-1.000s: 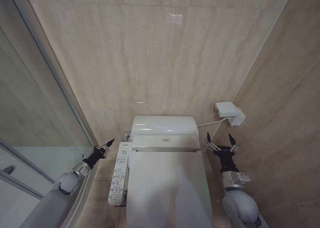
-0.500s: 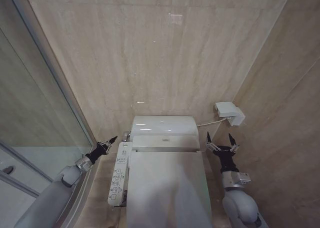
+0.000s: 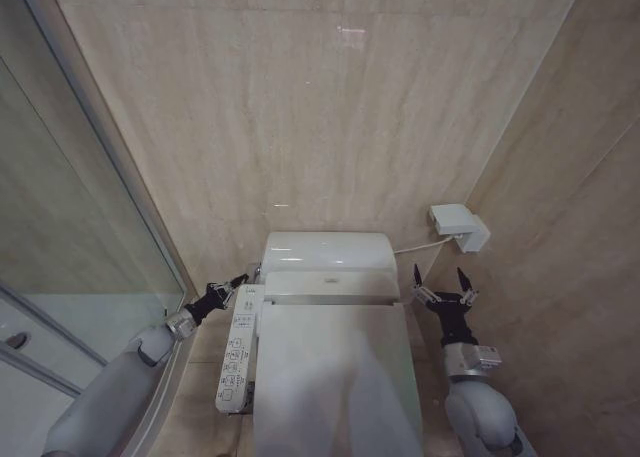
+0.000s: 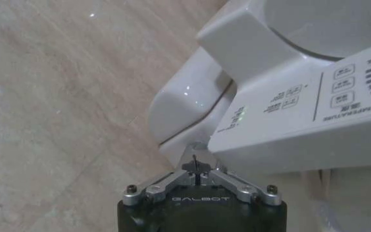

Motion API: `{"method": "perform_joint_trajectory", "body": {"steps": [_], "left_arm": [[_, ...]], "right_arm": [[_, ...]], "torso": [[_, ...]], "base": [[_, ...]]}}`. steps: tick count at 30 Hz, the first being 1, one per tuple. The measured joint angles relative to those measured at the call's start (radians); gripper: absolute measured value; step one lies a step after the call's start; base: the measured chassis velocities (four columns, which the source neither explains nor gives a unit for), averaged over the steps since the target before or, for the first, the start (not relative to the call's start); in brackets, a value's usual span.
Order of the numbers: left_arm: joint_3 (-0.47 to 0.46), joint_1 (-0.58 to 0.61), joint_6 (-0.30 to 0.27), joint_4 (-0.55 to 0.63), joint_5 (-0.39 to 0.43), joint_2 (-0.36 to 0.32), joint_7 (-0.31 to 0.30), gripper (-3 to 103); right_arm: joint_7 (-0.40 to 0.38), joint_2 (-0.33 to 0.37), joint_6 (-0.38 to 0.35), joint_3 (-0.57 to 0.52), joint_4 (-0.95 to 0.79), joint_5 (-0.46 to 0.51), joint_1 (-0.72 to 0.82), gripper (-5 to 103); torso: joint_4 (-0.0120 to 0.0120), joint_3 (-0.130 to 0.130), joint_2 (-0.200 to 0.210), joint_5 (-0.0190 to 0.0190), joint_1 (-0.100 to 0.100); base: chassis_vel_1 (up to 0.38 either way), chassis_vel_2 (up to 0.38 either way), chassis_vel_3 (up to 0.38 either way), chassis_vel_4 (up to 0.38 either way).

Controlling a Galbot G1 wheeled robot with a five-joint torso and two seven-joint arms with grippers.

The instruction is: Open the toilet lid, clean the toilet bowl with a toilet brush, close the toilet lid, and flush.

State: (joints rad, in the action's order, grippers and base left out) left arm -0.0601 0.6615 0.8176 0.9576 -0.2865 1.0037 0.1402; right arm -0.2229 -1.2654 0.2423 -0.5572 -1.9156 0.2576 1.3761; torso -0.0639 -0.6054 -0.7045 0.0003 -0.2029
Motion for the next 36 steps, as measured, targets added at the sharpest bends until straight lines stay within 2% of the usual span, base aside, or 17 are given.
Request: {"method": "perform_joint_trajectory", "body": {"steps": [9, 10, 14, 17, 36], "left_arm": [[0.009, 0.019, -0.001, -0.017, -0.001, 0.014, 0.012, 0], [0.009, 0.021, -0.001, -0.019, -0.001, 0.016, 0.013, 0], [0.007, 0.018, -0.001, -0.034, -0.001, 0.022, 0.013, 0], [0.006, 0.009, -0.001, -0.047, -0.001, 0.028, 0.013, 0], [0.004, -0.010, -0.002, -0.070, -0.003, 0.059, 0.016, 0]], "right_arm": [[0.000, 0.000, 0.000, 0.000, 0.000, 0.000, 0.000, 100], [0.000, 0.000, 0.000, 0.000, 0.000, 0.000, 0.000, 100], [0.000, 0.000, 0.000, 0.000, 0.000, 0.000, 0.000, 100], [0.000, 0.000, 0.000, 0.000, 0.000, 0.000, 0.000, 100], [0.000, 0.000, 0.000, 0.000, 0.000, 0.000, 0.000, 100]], "torso": [[0.0001, 0.000, 0.000, 0.0001, 0.000], [0.0000, 0.000, 0.000, -0.0013, 0.000], [-0.0001, 0.000, 0.000, 0.0002, 0.000], [-0.0003, 0.000, 0.000, -0.0007, 0.000], [-0.0002, 0.000, 0.000, -0.0003, 0.000]], "base": [[0.000, 0.000, 0.000, 0.000], [0.000, 0.000, 0.000, 0.000], [0.000, 0.000, 0.000, 0.000], [0.000, 0.000, 0.000, 0.000], [0.000, 0.000, 0.000, 0.000]]}}
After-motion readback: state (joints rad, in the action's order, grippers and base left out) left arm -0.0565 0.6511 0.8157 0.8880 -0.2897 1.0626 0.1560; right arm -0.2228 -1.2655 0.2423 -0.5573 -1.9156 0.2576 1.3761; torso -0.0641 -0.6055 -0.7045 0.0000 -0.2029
